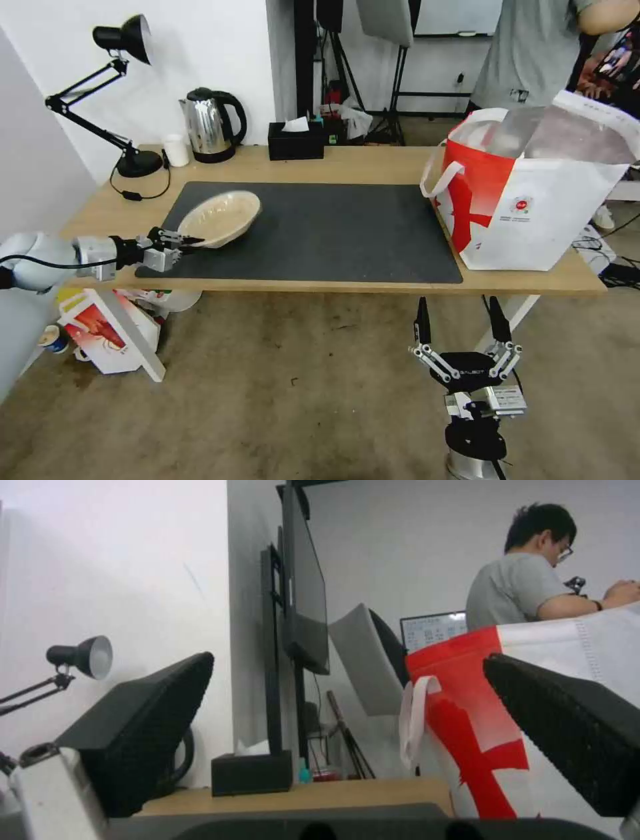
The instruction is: Pick up the trash from the table and place it into the takeout bag.
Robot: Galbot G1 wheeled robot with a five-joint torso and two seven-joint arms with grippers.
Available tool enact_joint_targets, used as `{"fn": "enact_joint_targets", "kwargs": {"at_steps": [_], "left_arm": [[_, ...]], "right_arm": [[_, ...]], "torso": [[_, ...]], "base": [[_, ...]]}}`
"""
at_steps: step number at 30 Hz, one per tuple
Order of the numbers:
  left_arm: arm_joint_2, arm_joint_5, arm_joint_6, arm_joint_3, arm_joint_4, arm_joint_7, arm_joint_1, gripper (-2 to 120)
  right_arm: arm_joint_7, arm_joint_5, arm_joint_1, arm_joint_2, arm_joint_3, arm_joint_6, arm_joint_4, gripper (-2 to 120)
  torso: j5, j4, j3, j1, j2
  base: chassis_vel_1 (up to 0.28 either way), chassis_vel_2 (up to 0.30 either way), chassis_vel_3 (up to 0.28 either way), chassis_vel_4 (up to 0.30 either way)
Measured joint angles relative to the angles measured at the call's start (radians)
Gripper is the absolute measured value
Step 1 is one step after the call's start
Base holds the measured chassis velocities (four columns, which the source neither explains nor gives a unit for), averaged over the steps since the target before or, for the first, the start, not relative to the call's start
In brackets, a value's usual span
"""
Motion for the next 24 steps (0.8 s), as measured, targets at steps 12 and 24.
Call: {"fn": "enact_joint_targets", "kwargs": {"at_steps": [12, 24], "left_arm": [[0.005, -0.021, 0.0, -0.022, -0.028, 0.005, 0.001, 1], [0.061, -0.109, 0.0, -0.039, -0.135, 0.005, -0.052, 1]], "right_arm": [[0.0, 0.0, 0.0, 0.0, 0.0, 0.0, 0.0, 100], [0.0, 0.0, 0.0, 0.0, 0.0, 0.0, 0.0, 100]], "torso": [[-0.0001, 0.0, 0.0, 0.0, 0.0], [0.0002, 0.0, 0.0, 0.0, 0.0]], "base": [[0.0, 0.0, 0.0, 0.0], [0.0, 0.0, 0.0, 0.0]]}}
